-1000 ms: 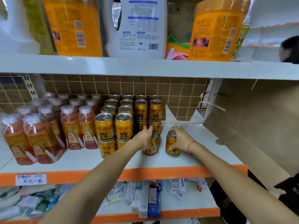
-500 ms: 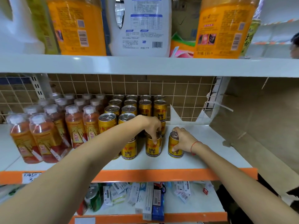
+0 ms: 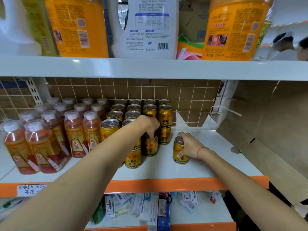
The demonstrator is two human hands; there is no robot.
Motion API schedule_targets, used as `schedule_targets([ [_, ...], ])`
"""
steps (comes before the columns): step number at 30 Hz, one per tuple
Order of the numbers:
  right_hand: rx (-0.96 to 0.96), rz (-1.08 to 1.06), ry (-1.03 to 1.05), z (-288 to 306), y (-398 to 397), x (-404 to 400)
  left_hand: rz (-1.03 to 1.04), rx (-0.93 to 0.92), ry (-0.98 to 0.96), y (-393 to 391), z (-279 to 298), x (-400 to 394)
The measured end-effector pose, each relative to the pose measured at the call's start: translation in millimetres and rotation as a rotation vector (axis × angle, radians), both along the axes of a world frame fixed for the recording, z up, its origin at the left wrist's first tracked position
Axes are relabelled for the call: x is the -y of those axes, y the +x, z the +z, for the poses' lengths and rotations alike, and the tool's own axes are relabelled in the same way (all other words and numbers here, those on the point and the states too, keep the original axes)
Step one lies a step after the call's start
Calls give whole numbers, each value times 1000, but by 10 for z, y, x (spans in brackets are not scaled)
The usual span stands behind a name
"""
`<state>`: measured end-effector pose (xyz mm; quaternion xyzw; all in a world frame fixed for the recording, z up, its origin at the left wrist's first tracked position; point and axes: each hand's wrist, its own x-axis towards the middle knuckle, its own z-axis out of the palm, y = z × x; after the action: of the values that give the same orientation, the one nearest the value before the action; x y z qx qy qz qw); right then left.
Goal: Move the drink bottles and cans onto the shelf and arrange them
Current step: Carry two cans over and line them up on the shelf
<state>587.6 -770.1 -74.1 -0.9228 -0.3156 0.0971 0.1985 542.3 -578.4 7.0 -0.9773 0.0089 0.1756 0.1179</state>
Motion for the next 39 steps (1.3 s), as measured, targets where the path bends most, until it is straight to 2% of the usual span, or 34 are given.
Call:
schedule_targets([
  [25,-26,26,99,-31,30,-508,-29,16,-2,97,11,-78],
  [30,-135,73,105,89,104,-488,5,9,-14,96,9,-68],
  [35,-256,35,149,220,167,-434,31,7,-40,99,39,-46],
  [39,-196,30,184,215,145,-476,33,-8,-13,89,41,-37],
])
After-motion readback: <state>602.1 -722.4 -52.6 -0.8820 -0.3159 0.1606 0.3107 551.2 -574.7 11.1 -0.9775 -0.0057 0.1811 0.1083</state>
